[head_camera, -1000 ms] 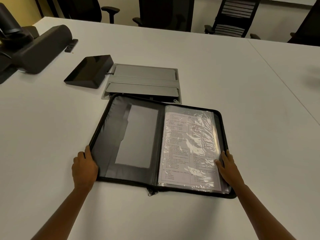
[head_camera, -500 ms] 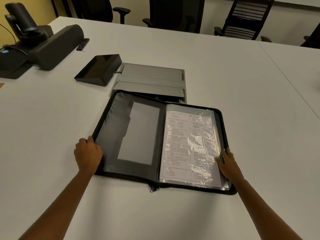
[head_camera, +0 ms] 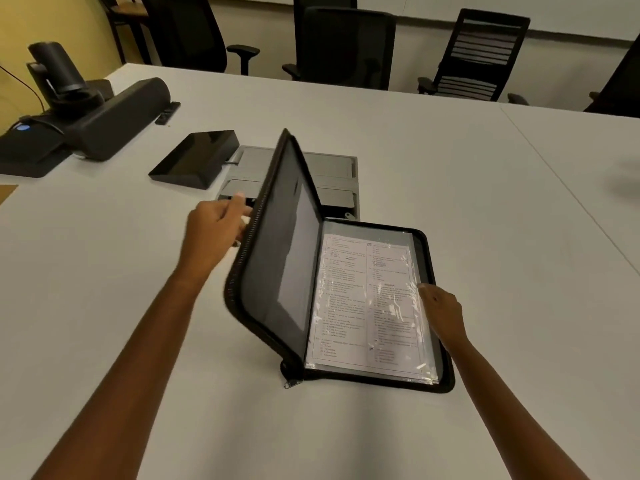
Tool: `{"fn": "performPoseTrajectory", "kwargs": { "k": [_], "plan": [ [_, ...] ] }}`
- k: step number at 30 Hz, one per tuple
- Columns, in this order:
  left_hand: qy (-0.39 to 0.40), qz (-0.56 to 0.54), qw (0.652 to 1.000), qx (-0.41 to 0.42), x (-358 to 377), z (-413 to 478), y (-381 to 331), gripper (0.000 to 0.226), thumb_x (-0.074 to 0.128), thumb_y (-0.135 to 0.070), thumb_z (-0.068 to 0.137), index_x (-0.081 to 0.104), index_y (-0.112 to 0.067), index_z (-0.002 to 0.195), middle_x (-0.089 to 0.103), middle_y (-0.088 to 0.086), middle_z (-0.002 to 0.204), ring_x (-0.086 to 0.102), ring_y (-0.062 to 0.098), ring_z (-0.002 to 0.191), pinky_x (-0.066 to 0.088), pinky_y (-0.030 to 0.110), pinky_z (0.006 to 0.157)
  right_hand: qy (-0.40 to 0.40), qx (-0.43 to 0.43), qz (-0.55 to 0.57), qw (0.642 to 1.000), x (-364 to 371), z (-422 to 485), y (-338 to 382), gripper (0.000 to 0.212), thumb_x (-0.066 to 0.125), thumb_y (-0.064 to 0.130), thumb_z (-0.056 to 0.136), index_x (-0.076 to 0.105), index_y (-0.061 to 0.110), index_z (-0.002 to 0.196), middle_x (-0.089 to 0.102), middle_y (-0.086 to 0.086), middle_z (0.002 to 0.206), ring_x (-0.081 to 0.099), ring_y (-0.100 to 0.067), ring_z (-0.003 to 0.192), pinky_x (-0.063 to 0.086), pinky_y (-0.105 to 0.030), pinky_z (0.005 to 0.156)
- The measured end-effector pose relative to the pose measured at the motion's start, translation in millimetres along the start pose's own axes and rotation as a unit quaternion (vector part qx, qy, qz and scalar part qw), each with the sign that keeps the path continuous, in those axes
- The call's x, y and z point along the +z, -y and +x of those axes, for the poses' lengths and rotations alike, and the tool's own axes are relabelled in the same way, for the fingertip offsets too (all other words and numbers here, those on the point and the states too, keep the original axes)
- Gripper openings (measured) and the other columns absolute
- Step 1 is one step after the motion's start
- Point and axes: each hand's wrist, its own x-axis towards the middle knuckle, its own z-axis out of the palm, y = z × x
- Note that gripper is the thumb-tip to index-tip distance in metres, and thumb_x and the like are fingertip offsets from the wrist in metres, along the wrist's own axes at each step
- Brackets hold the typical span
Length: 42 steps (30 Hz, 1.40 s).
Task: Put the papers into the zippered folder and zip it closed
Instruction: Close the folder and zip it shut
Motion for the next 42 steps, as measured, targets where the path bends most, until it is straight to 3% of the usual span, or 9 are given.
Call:
{"fn": "performPoseTrajectory", "kwargs": {
  "k": [2,4,11,17,21,27,31,34,42],
  "plan": [
    [0.041,-0.081,0.996,0.001,24,-12,-17,0.032,0.039,-0.026,0.098,0.066,-0.009,0.097,0.057,0.001,0.064,0.057,-0.002,0.049,0.047,0.012,0.049,0.025,0.025,0.073,0.997,-7,2,13,0.034,0.04,0.021,0.096,0.062,-0.005,0.096,0.064,-0.021,0.093,0.06,-0.03,0.086,0.048,-0.041,0.081],
    [0.089,-0.112,0.989,0.024,51,-28,-26,0.034,0.037,-0.024,0.098,0.063,-0.006,0.108,0.061,0.004,0.078,0.06,0.003,0.066,0.047,0.019,0.061,0.062,0.064,0.149,0.985,-17,1,27,0.039,0.039,0.027,0.097,0.054,0.001,0.12,0.059,-0.017,0.12,0.056,-0.029,0.112,0.043,-0.039,0.097],
    [0.262,-0.047,0.961,0.071,133,-81,-2,0.032,0.044,-0.021,0.096,0.055,-0.009,0.123,0.058,0.001,0.115,0.052,0.008,0.106,0.034,-0.001,0.086,0.145,0.059,0.266,0.951,-57,-11,48,0.054,0.02,0.044,0.096,0.044,0.01,0.13,0.052,-0.016,0.132,0.056,-0.027,0.112,0.043,-0.039,0.098],
    [0.317,0.173,0.933,0.003,147,-97,52,0.042,0.044,-0.027,0.096,0.043,-0.01,0.135,0.046,0.012,0.139,0.044,0.025,0.128,0.036,0.04,0.109,0.125,0.131,0.154,0.971,-82,-12,19,0.047,0.032,0.041,0.096,0.048,0.009,0.127,0.055,-0.016,0.125,0.055,-0.035,0.113,0.046,-0.045,0.098],
    [0.342,0.249,0.906,-0.019,137,-100,77,0.043,0.041,-0.025,0.097,0.039,-0.011,0.137,0.046,0.014,0.139,0.044,0.028,0.127,0.037,0.04,0.108,0.107,0.158,0.142,0.971,-73,-13,-16,0.028,0.048,0.018,0.093,0.06,0.0,0.11,0.064,-0.015,0.102,0.061,-0.026,0.086,0.052,-0.035,0.076],
    [0.365,0.213,0.904,-0.064,118,-106,104,0.042,0.047,-0.024,0.095,0.04,-0.013,0.135,0.058,0.013,0.12,0.054,0.025,0.114,0.042,0.034,0.1,0.048,0.212,0.0,0.976,-39,-24,-61,0.042,0.057,0.01,0.086,0.048,0.001,0.126,0.058,-0.019,0.125,0.056,-0.034,0.108,0.045,-0.04,0.092],
    [0.407,0.111,0.899,-0.118,104,-108,116,0.039,0.057,-0.021,0.09,0.048,-0.013,0.127,0.06,0.002,0.093,0.056,0.017,0.099,0.038,0.023,0.091,0.02,0.165,-0.064,0.984,-20,-42,-74,0.04,0.053,0.0,0.086,0.045,-0.001,0.125,0.056,-0.022,0.125,0.053,-0.037,0.112,0.044,-0.038,0.092],
    [0.432,0.088,0.887,-0.139,93,-108,127,0.038,0.067,-0.018,0.082,0.056,-0.011,0.118,0.061,0.001,0.097,0.056,0.016,0.099,0.042,0.027,0.095,-0.026,0.142,-0.08,0.986,-2,-56,-74,0.042,0.042,-0.006,0.088,0.042,-0.001,0.129,0.047,-0.024,0.133,0.048,-0.038,0.118,0.042,-0.04,0.097],
    [0.44,0.093,0.89,-0.079,76,-110,150,0.018,0.073,-0.004,0.075,0.07,-0.005,0.093,0.061,-0.003,0.085,0.057,0.012,0.085,0.044,0.02,0.081,-0.031,0.049,-0.187,0.981,70,-105,-64,0.042,0.035,0.01,0.097,0.031,0.003,0.138,0.016,-0.021,0.152,0.009,-0.04,0.141,0.014,-0.045,0.115]
  ]
}}
